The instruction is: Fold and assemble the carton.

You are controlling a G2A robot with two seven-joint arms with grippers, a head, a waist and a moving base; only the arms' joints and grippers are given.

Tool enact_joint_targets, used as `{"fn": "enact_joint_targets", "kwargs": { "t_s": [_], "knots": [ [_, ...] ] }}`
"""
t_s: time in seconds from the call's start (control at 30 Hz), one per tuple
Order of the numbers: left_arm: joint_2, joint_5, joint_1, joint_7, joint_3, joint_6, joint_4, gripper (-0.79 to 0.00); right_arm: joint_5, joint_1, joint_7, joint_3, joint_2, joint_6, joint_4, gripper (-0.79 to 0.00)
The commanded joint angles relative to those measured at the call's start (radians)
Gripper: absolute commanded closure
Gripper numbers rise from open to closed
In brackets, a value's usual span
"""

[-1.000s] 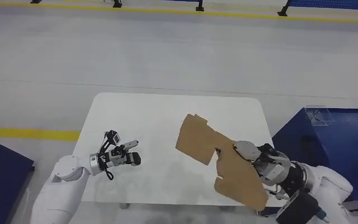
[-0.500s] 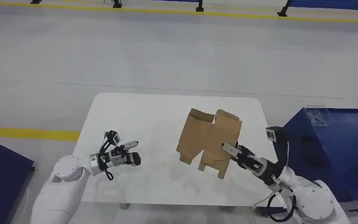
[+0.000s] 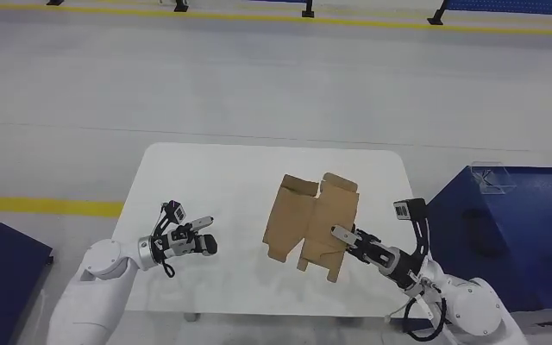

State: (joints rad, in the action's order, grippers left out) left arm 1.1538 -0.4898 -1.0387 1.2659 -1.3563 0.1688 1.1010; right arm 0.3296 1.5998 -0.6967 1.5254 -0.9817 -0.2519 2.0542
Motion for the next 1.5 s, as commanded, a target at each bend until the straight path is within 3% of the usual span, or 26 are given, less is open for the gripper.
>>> {"fn": "enact_joint_targets", "kwargs": {
  "t_s": [0.0,0.13,0.37,0.5,0.57,0.63,0.7,0.83,0.9,0.93,1.13,1.27,1.37,1.47],
  "knots": [
    [-0.004,-0.009,-0.004,-0.004,-0.018,0.034,0.027,-0.785,0.134,-0.026,-0.042,-0.061,-0.003,0.099,-0.019,0.000],
    [-0.008,-0.094,-0.027,0.063,-0.035,0.049,0.093,-0.785,0.057,-0.102,-0.094,-0.167,-0.009,0.160,-0.085,0.000],
    [-0.007,-0.052,-0.045,0.074,0.022,0.045,0.192,-0.785,0.062,-0.193,-0.121,-0.269,-0.024,0.194,-0.165,0.000],
    [-0.005,-0.036,-0.055,0.062,0.051,0.071,0.224,-0.431,0.054,-0.224,-0.130,-0.301,-0.029,0.203,-0.186,0.000],
    [-0.003,-0.049,-0.058,0.066,0.062,0.079,0.229,-0.326,0.065,-0.235,-0.127,-0.314,-0.033,0.209,-0.198,0.000],
    [-0.003,-0.062,-0.058,0.079,0.073,0.085,0.234,-0.135,0.062,-0.247,-0.126,-0.325,-0.035,0.212,-0.206,0.000],
    [-0.002,-0.080,-0.060,0.085,0.075,0.106,0.236,0.000,0.063,-0.255,-0.125,-0.333,-0.038,0.217,-0.212,0.000],
    [-0.003,-0.088,-0.057,0.089,0.079,0.114,0.229,0.000,0.075,-0.265,-0.122,-0.340,-0.041,0.229,-0.210,0.000],
    [-0.003,-0.104,-0.057,0.088,0.080,0.123,0.225,0.000,0.081,-0.267,-0.121,-0.340,-0.041,0.238,-0.209,-0.379],
    [-0.003,-0.115,-0.058,0.094,0.080,0.128,0.225,0.000,0.075,-0.267,-0.117,-0.339,-0.041,0.242,-0.208,-0.785],
    [-0.006,-0.157,-0.072,0.129,0.072,0.178,0.242,0.000,0.073,-0.255,-0.094,-0.315,-0.040,0.255,-0.228,-0.785],
    [-0.010,-0.153,-0.098,0.141,0.061,0.244,0.275,0.000,0.313,-0.240,-0.052,-0.256,-0.046,0.324,-0.304,-0.785],
    [-0.016,-0.116,-0.130,0.109,0.059,0.276,0.347,0.000,0.485,-0.245,-0.091,-0.229,-0.050,0.379,-0.344,-0.785],
    [-0.026,-0.070,-0.166,0.079,0.061,0.306,0.402,0.000,0.521,-0.251,-0.145,-0.227,-0.050,0.407,-0.344,-0.785]
  ]
}}
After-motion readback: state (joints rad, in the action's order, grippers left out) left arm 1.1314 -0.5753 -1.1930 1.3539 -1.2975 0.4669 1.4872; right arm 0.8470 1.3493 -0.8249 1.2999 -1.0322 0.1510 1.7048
